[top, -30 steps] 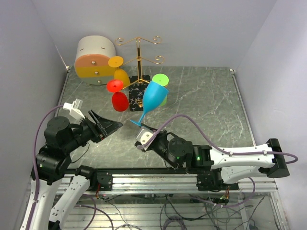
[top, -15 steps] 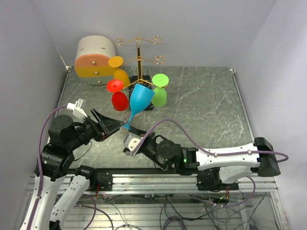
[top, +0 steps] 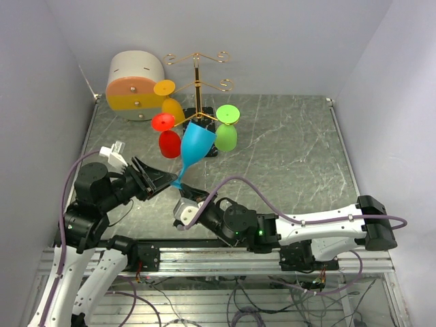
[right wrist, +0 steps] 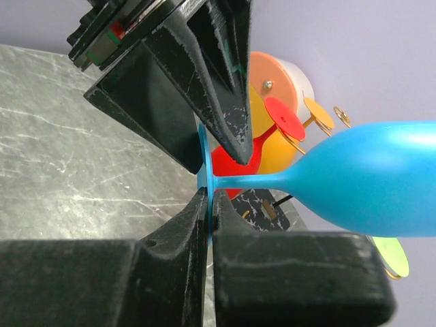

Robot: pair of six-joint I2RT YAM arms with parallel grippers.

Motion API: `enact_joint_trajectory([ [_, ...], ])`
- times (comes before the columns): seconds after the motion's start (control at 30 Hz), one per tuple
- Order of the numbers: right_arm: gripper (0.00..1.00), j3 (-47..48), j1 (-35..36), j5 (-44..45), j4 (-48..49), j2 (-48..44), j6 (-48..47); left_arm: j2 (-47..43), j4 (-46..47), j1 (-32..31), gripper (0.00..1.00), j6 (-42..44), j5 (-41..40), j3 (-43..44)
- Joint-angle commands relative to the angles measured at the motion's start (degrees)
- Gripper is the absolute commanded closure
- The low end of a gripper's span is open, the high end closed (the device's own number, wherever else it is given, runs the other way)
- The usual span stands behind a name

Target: Take the wine glass off the wine glass rack

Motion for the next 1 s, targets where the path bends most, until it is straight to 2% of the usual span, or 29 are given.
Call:
enact_joint_trajectory([
  [0.0, 1.00, -0.82, 0.73, -2.47, 1.77, -2.20, 0.43, -0.99, 5.93, -0.28, 0.50, -0.92, 2.41, -1.80],
  [0.17, 0.99, -0.67, 0.82, -2.76, -1.71, -4.06, 3.00, -2.22, 8.46, -0.30, 0.80, -1.60, 2.35, -3.86],
  [0.3, 0.91, -0.62, 1.03, -2.41, -5.56, -6.00, 6.12, -3.72, 11.15, -0.29, 0.93, -2.32, 2.00, -5.33],
  [0.47, 0.57, 0.40, 1.42, -0.03, -15.04, -9.51, 13.28, -5.79, 11.85, -0.30, 0.93, -2.64, -0.48, -6.08],
  [0.63, 0.56, 3.58, 1.70, 0.76, -30.41, -15.48, 24.83, -9.57, 13.16, -0.30, 0.93, -3.70, -4.91, -7.28],
  [0.77, 0.56, 4.97, 1.77, 3.75, -42.39, -21.22, 33.91, -12.36, 11.08, -0.30, 0.93, -0.90, -9.56, -6.94],
  [0.87, 0.55, 5.85, 1.67, 11.57, -47.73, -23.45, 38.54, -14.16, 8.87, -0.25, 0.93, 1.98, -11.60, -6.67],
  [0.97, 0.46, 7.49, 0.56, 18.92, -50.58, -22.23, 39.51, -15.66, 7.35, -0.30, 0.93, 3.83, -12.88, -6.97],
])
